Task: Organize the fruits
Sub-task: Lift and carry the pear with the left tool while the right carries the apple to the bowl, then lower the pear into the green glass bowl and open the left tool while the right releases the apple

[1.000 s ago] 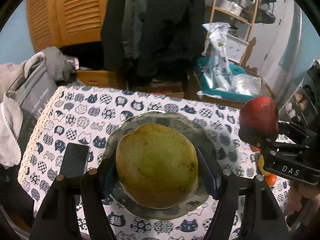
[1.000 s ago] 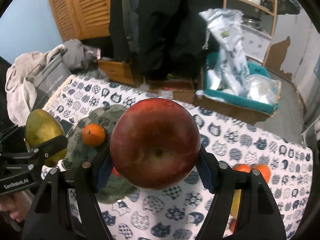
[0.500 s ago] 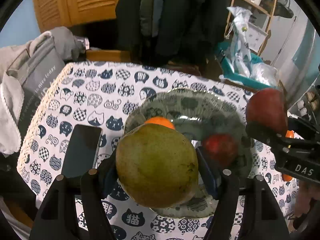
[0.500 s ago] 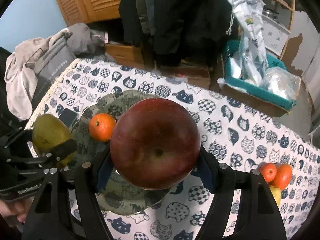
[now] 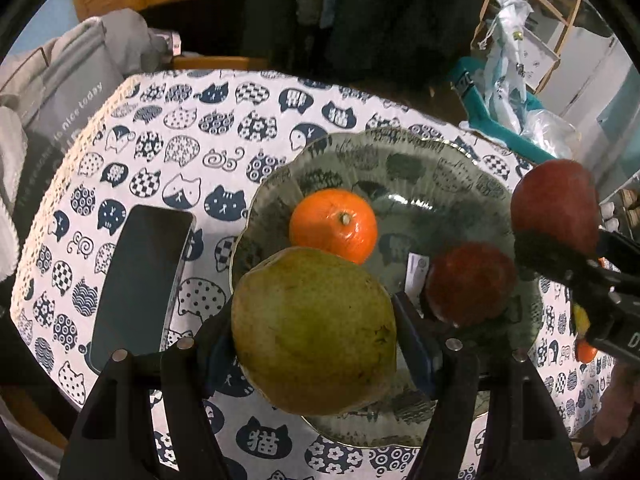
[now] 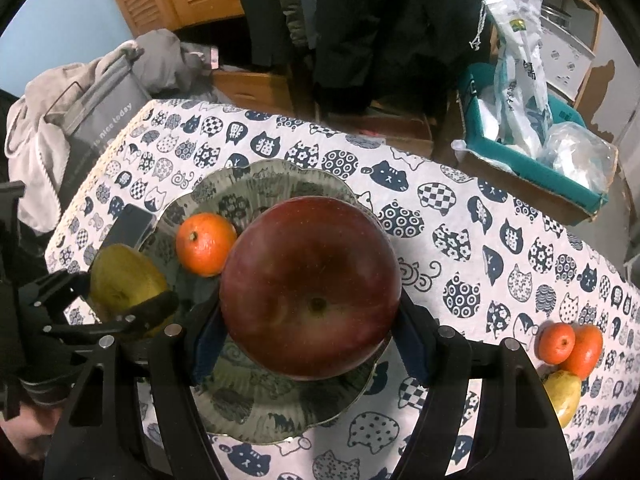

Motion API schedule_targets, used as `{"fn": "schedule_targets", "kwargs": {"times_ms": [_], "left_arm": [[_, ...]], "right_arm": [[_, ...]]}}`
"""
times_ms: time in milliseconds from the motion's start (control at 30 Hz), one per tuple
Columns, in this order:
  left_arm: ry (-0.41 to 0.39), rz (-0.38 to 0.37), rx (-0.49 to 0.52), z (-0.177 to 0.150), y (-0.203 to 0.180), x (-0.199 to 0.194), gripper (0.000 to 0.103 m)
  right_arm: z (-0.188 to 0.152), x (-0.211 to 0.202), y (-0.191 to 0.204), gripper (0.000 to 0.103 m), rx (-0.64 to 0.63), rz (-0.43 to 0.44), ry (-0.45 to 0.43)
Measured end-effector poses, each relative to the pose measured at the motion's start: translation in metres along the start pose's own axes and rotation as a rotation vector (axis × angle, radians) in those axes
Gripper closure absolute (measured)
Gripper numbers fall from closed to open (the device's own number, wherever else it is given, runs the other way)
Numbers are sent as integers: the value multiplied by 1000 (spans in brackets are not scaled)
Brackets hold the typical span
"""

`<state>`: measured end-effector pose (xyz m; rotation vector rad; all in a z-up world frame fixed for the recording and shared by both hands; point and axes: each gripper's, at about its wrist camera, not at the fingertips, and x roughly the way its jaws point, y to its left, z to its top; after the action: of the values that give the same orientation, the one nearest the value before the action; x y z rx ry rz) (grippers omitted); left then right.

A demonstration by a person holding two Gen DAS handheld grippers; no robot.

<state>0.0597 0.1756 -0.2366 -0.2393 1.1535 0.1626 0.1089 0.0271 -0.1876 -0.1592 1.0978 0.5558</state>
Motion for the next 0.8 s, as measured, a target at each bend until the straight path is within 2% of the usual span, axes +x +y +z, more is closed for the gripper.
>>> {"fn": "schedule_targets", "kwargs": {"times_ms": [267,333,367,433,800], "left_arm": [[29,0,5,1,1,14,30],[8,-6,1,3,2,12,28],[-3,-35,-2,4,3,9,24],[-27,-64,-12,8,1,1,23],[-100,0,-30,16,10,-21,23]], "right_arm": [[5,7,6,30,-8,9,11],[6,10,7,30,-8,11,16],[7,11,6,30,-6,16,18],[11,13,5,30,7,28,25],[32,39,5,29,-6,31,92]]}}
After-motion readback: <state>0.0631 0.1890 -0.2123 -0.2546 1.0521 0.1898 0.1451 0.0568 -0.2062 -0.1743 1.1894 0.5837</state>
